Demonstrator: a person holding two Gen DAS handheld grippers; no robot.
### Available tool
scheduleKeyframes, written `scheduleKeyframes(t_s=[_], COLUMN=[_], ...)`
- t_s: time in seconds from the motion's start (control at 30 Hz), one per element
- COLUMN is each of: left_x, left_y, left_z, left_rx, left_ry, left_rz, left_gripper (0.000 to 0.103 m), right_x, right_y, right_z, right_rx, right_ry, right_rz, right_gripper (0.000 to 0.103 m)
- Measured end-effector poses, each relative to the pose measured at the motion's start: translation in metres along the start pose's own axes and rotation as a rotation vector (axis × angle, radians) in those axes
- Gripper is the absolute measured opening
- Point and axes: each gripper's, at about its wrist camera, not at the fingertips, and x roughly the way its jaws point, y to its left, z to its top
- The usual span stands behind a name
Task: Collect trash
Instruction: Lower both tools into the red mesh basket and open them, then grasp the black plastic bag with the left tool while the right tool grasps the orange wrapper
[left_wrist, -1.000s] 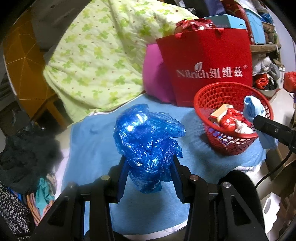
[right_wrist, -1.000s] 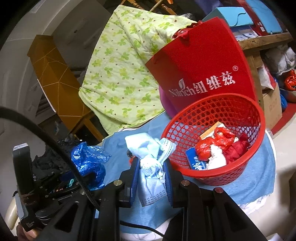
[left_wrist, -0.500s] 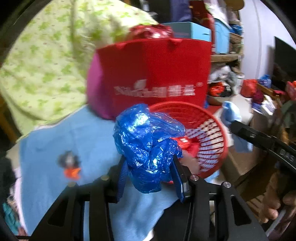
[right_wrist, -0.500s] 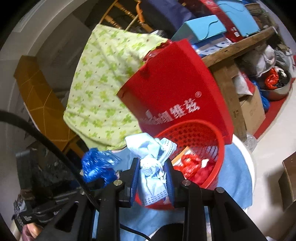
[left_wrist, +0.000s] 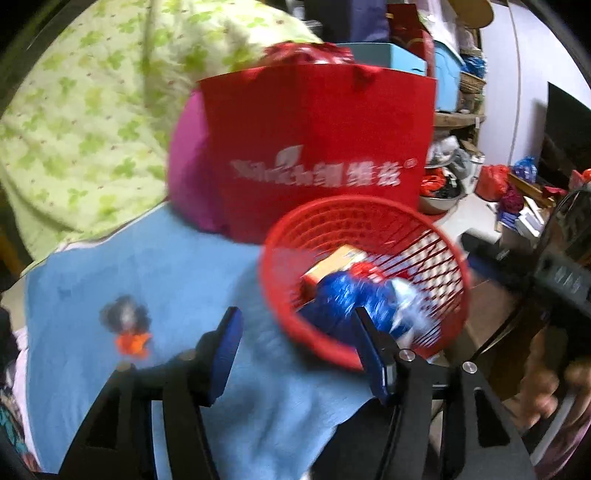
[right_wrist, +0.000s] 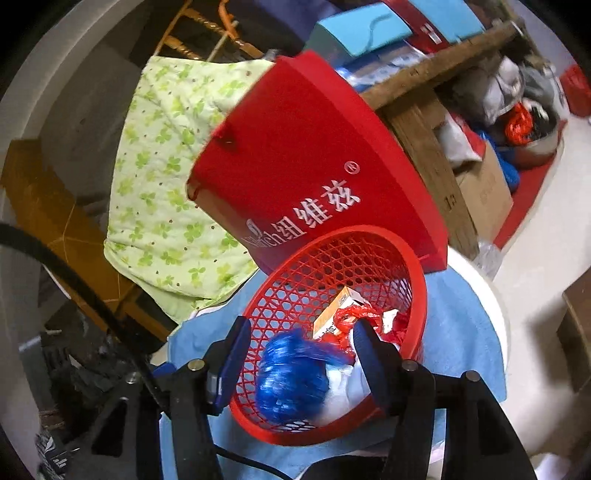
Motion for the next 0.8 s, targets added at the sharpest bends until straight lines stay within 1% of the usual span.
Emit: scheduleKeyframes(t_s=[0.1,0.17,0.23,0.3,0.33,0.37,0.43,0.53,0.6,0.63,0.8], left_x=[-0.007,-0.010,-0.015,-0.021,-0.026,-0.029,-0.035,-0.040,-0.041,-0.041,-0.034], left_y=[0.034,0.061,0.095,0.121,0.136,0.147,0.167,0.190,0.202,0.207,0.225], left_z=[-0.027,-0.049,-0.074,-0.092,-0.103,-0.112,-0.126,-0.142,-0.150,-0.155,-0.176], left_rx=[-0.047,-0.092,-0.156,-0.206,-0.229,-0.242,-0.267,-0.308,-0.325,-0.333,-0.383], left_ry=[0.019,0.041,0.063,0.074,0.078,0.080,0.079,0.080,0.078,0.077,0.092], left_rz=[0.046,0.093,0.160,0.222,0.269,0.312,0.372,0.416,0.431,0.433,0.421], left_gripper=[0.062,0.062,0.062,0.062,0.062,0.062,0.062,0.062,0.062,0.062,0.062], right_x=[-0.005,-0.006,-0.004,0.003,0.007,0.013,0.027,0.055,0.080,0.091,0.170], right_y=[0.019,0.037,0.058,0.082,0.092,0.106,0.127,0.155,0.171,0.176,0.197], right_z=[-0.003,-0.006,-0.011,-0.019,-0.023,-0.029,-0.041,-0.062,-0.079,-0.085,-0.122], right_rx=[-0.056,-0.107,-0.159,-0.211,-0.229,-0.254,-0.298,-0.357,-0.395,-0.409,-0.487], right_ry=[-0.013,-0.017,-0.009,0.014,0.027,0.047,0.087,0.166,0.225,0.245,0.389], right_rz=[0.029,0.056,0.089,0.128,0.141,0.159,0.184,0.204,0.205,0.206,0.184], right_gripper=[0.062,0.062,0.062,0.062,0.062,0.062,0.062,0.062,0.062,0.062,0.060])
